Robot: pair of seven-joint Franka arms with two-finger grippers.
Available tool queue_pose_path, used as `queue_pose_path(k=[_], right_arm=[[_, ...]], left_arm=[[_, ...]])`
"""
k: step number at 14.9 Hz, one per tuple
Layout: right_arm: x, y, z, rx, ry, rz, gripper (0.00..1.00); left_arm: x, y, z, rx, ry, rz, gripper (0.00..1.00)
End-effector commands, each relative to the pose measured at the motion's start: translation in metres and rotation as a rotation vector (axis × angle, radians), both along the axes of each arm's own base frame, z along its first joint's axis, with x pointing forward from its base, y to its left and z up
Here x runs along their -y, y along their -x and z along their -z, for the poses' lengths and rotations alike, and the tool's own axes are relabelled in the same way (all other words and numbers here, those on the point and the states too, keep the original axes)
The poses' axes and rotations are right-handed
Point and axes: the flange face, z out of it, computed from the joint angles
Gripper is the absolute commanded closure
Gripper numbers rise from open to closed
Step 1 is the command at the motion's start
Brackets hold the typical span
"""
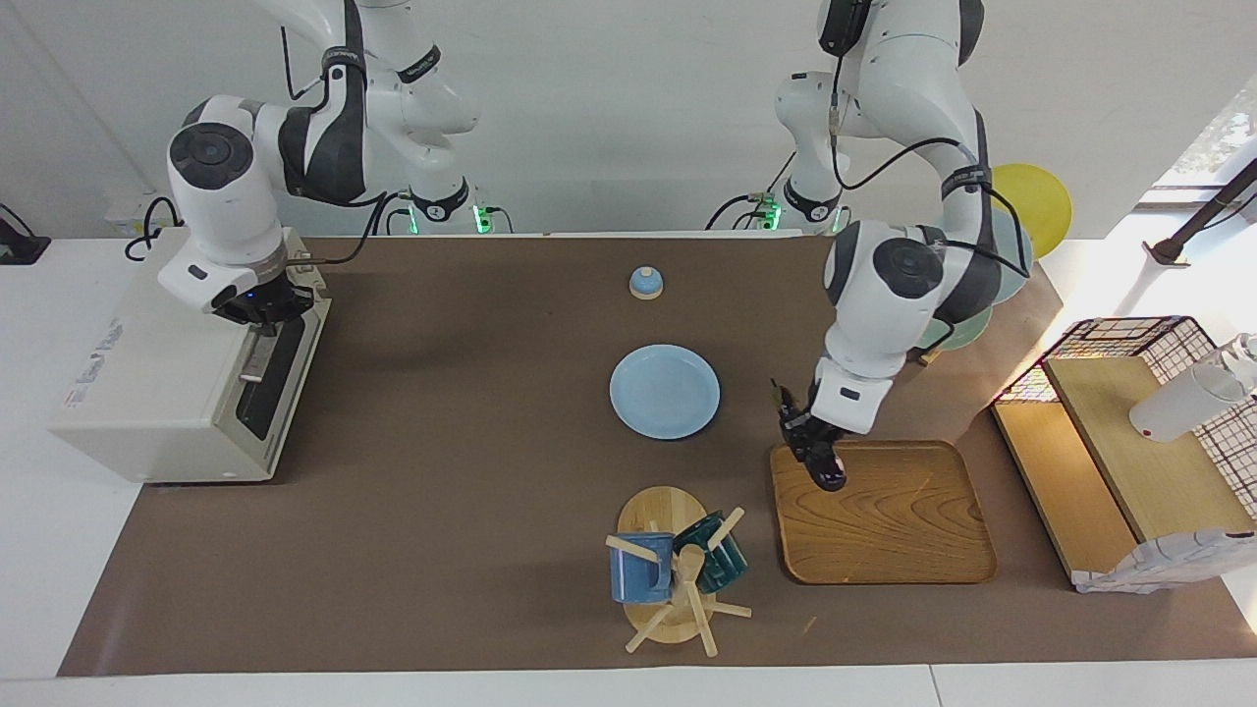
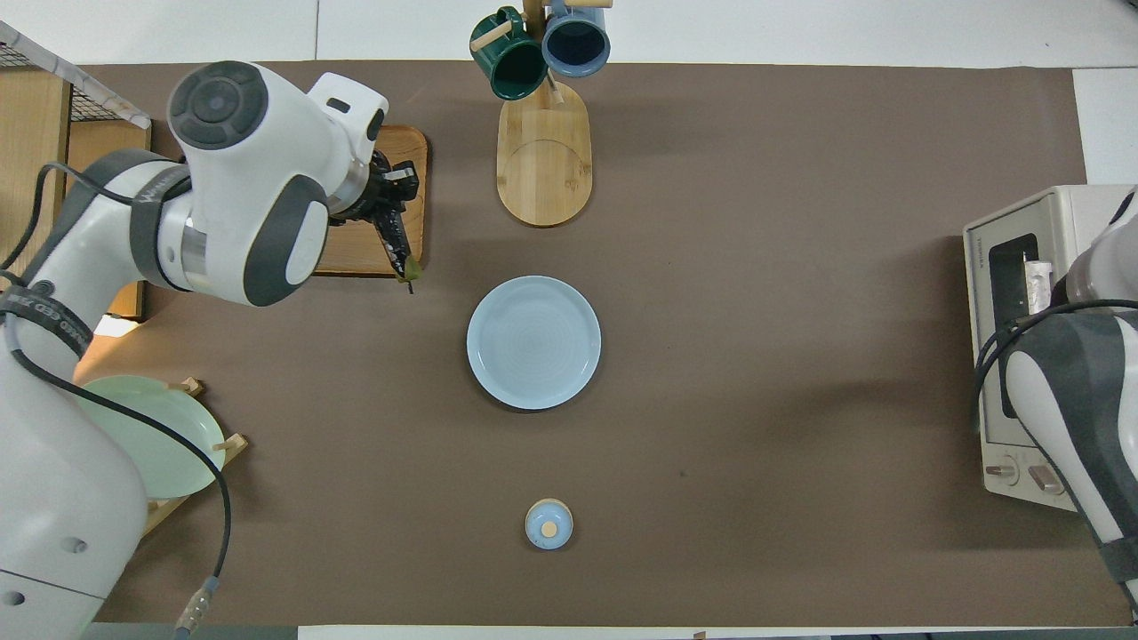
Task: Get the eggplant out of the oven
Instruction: 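Carry the eggplant with the left gripper onto the wooden tray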
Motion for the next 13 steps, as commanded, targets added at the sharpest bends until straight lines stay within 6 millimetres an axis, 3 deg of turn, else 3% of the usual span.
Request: queue_pose_path(k=[1,4,6,8,10,11,12,13], right_arm=[[0.02,0.006,0.021,-0.113,0.007,0.014,1.0],[-0.017,-0.009,-0.04,-0.114,-0.066,0.034,1.0],[-0.031,-0.007,-0.073,-0.079,-0.129,0.042,0.94],[-0.047,-0.002,-0.109,-0.022,-0.246,0.063,0.87],[-0.083,-0.003,-0.147,0.013,-0.255,0.043,0.87],[-0.087,-0.005,-0.156,0.015,-0.266,0.056,0.8],[-0.088,-0.008,-0.152,0.007,-0.268,0.058,0.49],[-0.086,-0.008,-0.149,0.007,-0.274,0.062,0.32]], left_arm=[[-0.024,-0.039,0.013,-0.008,-0.01,0.112,1.0],[-0.062,-0.066,0.036,-0.004,-0.013,0.161,1.0],[-0.08,-0.073,0.049,0.008,-0.021,0.23,1.0],[-0.081,-0.074,0.056,0.018,-0.028,0.25,1.0],[-0.077,-0.068,0.07,0.051,-0.024,0.253,1.0],[-0.079,-0.068,0.071,0.051,-0.025,0.251,1.0],[-0.078,-0.067,0.072,0.046,-0.024,0.253,1.0],[-0.079,-0.067,0.072,0.043,-0.023,0.25,1.0]])
